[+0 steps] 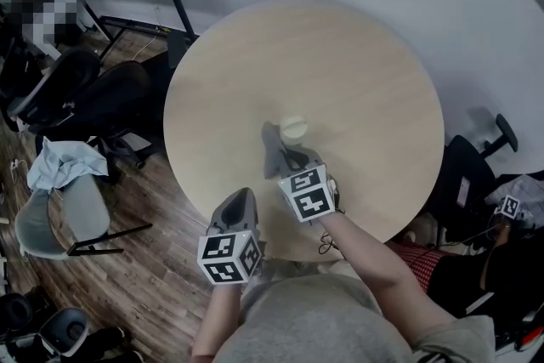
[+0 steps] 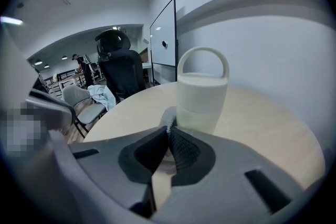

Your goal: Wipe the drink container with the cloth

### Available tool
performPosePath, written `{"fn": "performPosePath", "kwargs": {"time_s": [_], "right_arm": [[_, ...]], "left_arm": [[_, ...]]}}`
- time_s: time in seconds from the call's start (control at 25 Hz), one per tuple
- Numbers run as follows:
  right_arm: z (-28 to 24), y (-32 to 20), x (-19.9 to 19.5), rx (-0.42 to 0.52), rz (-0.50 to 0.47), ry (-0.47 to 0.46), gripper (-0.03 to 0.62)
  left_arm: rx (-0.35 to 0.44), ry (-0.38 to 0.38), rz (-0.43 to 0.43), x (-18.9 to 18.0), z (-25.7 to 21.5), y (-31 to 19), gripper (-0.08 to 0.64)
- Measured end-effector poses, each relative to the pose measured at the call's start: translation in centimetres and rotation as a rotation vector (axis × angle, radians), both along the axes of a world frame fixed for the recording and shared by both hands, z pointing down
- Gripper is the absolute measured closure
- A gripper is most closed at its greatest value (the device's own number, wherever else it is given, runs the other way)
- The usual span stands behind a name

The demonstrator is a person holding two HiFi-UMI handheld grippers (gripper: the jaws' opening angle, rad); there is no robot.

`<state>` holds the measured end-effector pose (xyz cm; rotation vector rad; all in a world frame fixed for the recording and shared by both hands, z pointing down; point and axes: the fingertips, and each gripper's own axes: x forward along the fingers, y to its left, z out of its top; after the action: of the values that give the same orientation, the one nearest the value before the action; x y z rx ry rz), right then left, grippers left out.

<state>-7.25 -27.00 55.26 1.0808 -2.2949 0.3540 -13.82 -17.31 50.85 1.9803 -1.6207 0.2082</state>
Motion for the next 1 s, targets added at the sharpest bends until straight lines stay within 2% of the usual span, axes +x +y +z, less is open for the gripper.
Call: {"fn": "performPosePath", "kwargs": {"time_s": [0.36, 0.52, 0.72, 1.0], "right_arm": [[4.0, 0.4, 0.7, -0.080, 0.004, 0.063, 0.584], [5.0, 0.6, 0.8, -0.106, 0.011, 0.063, 0.584], [4.4, 1.4, 0.6, -0.114, 0.020, 0.010, 0.584], [0.3, 4.9, 0.5, -0.088, -0.007, -0.097, 0.584]], "left_arm": [[-0.018, 0.005, -0.004, 0.1, 0.6, -0.1, 0.557], [-0.022, 0.005, -0.003, 0.2, 0.8, -0.1, 0.557], [-0.018, 0.004, 0.011, 0.3, 0.6, 0.1, 0.557], [-0.005, -0.002, 0.048, 0.8, 0.2, 1.0, 0.557]]}}
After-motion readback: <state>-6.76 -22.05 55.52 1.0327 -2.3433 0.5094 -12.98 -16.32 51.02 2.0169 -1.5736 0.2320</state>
